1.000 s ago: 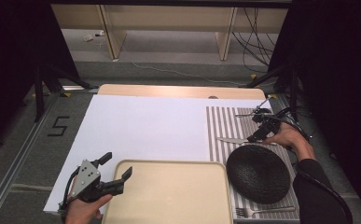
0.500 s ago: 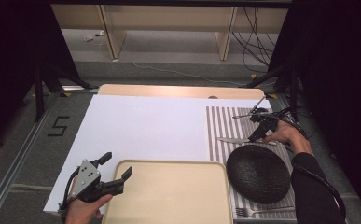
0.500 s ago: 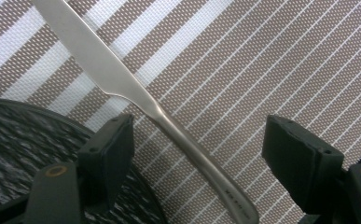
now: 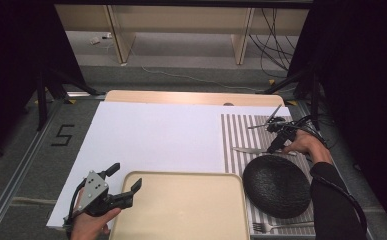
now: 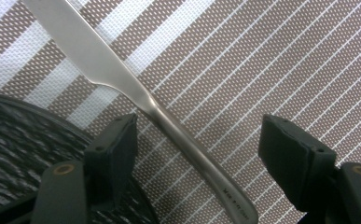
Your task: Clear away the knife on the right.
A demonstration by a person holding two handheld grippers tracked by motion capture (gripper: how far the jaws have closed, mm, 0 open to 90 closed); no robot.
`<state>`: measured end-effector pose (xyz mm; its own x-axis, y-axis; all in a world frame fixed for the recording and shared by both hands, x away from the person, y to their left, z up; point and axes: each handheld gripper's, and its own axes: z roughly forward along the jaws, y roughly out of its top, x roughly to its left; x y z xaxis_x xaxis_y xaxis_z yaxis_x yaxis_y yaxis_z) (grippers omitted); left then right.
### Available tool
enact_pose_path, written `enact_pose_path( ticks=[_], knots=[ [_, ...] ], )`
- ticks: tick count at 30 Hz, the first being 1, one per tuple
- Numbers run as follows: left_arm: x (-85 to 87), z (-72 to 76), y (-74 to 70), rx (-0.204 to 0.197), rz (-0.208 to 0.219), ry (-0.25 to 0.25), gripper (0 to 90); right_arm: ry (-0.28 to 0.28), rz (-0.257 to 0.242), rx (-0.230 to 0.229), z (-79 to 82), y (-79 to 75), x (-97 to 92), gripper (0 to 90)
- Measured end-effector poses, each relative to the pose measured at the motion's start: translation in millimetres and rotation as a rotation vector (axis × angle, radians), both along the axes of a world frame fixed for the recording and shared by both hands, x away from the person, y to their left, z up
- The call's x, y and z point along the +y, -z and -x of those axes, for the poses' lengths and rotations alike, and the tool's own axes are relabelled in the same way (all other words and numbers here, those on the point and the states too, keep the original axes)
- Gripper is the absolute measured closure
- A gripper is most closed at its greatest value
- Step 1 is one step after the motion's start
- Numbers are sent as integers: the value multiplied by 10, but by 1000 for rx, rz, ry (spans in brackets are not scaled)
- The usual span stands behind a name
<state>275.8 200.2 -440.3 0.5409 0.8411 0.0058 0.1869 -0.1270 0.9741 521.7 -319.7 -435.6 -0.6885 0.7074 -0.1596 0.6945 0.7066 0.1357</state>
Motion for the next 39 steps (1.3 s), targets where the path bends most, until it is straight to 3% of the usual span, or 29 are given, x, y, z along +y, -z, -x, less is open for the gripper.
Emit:
enact_pose_path(
  ticks=[15,18,22,29,31,38,39],
  knots=[
    [2,-4,-2,-3,1,-5,164,-4,34,31,-26,29,19,343],
    [1,-6,-2,-2,0,-7,164,-28,44,31,-28,43,17,349],
    [2,-8,-2,-2,1,-8,164,-8,47,49,-22,61,40,362],
    [-3,-9,0,-4,-7,-7,164,-44,82,62,-30,89,51,404],
    [-7,-9,1,-2,-4,-7,164,-29,99,70,-20,92,76,414],
    [-8,-10,2,-2,-5,-9,165,-82,99,65,-16,122,79,485],
    [-15,-13,10,4,8,-5,165,-55,83,58,8,134,96,496]
  ],
)
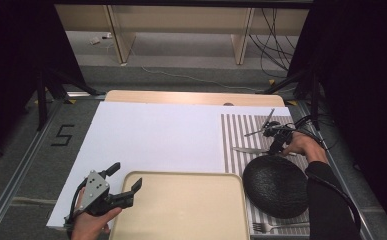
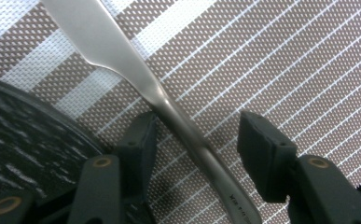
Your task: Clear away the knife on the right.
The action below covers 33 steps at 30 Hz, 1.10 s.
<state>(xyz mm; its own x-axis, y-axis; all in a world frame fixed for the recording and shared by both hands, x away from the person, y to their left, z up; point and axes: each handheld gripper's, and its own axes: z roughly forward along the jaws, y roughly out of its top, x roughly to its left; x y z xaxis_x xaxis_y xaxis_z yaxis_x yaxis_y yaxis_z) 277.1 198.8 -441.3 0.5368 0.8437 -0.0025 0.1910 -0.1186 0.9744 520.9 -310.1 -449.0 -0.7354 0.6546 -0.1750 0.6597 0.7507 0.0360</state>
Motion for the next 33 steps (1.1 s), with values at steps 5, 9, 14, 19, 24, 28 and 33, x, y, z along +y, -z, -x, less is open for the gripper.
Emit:
enact_pose_path(
  ticks=[5,9,14,19,24,28,33],
  knots=[
    [-4,1,0,1,1,-1,165,-37,6,13,2,-5,2,552],
    [-4,3,1,2,2,-1,165,-52,-10,13,11,0,4,600],
    [-4,3,1,2,2,0,165,-67,-10,30,14,-10,8,639],
    [-5,5,1,2,3,0,166,-75,-18,41,28,-7,23,710],
    [-11,9,0,7,-4,1,166,-101,-31,32,47,0,17,763],
    [-8,9,-1,6,-4,0,167,-100,-31,42,50,3,30,795],
    [7,10,-5,4,-3,-5,167,-108,-30,37,62,-1,29,802]
  ],
)
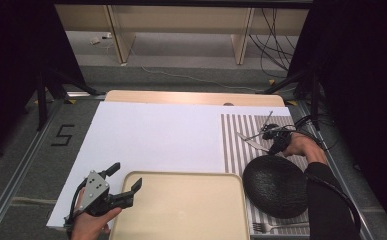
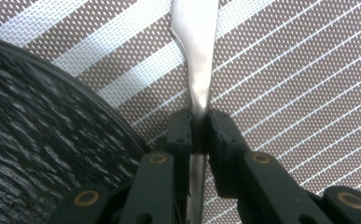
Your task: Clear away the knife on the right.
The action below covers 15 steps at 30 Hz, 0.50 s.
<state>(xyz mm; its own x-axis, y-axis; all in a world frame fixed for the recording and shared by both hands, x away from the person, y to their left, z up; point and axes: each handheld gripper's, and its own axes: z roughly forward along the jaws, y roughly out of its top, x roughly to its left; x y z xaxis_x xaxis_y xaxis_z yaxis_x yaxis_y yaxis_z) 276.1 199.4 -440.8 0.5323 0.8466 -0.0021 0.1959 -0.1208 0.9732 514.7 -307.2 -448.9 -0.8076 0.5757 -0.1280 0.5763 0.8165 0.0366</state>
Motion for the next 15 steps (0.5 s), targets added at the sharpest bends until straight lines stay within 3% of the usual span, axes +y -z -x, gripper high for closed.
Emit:
enact_pose_path(
  ticks=[13,15],
  knots=[
    [0,-1,-1,-2,0,0,167,-39,30,-37,7,-11,25,806],
    [1,-1,-1,-2,1,0,167,-25,44,-55,5,-35,29,807]
  ],
)
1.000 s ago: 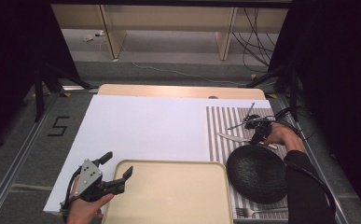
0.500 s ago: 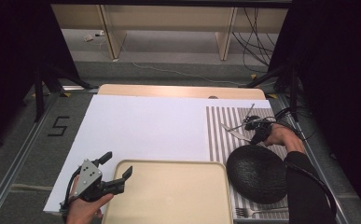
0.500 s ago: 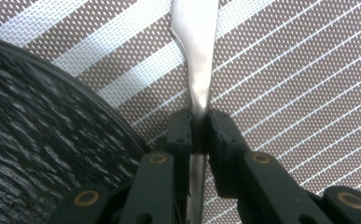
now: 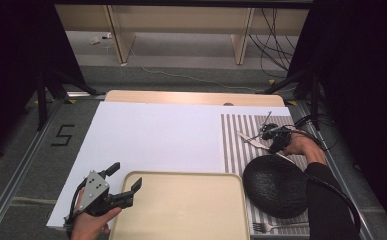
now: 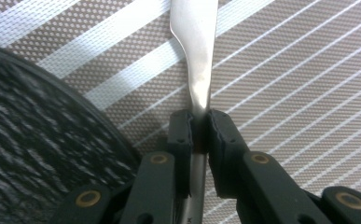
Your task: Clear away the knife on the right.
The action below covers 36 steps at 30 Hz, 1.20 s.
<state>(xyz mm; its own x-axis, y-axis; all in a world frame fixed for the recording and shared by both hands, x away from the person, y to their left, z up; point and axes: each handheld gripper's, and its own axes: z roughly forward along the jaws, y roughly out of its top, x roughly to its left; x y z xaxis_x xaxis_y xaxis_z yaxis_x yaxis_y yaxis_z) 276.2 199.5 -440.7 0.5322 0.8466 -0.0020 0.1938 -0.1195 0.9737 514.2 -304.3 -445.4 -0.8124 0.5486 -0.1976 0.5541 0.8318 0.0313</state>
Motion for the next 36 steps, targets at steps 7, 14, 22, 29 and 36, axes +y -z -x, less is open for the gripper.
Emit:
enact_pose_path(
  ticks=[7,14,22,29,36],
  knots=[
    [-7,3,-2,-4,4,7,167,-9,-9,-63,-35,-126,-8,807],
    [5,-3,2,0,4,3,167,-20,-17,-114,-37,-285,-1,807],
    [-14,-4,7,-5,3,9,167,-4,-80,-123,73,-433,-2,807],
    [-4,-1,3,-2,-3,2,167,39,-178,-125,198,-623,-7,807],
    [-11,5,1,-3,-2,5,167,93,-361,-125,371,-771,36,807]
  ],
)
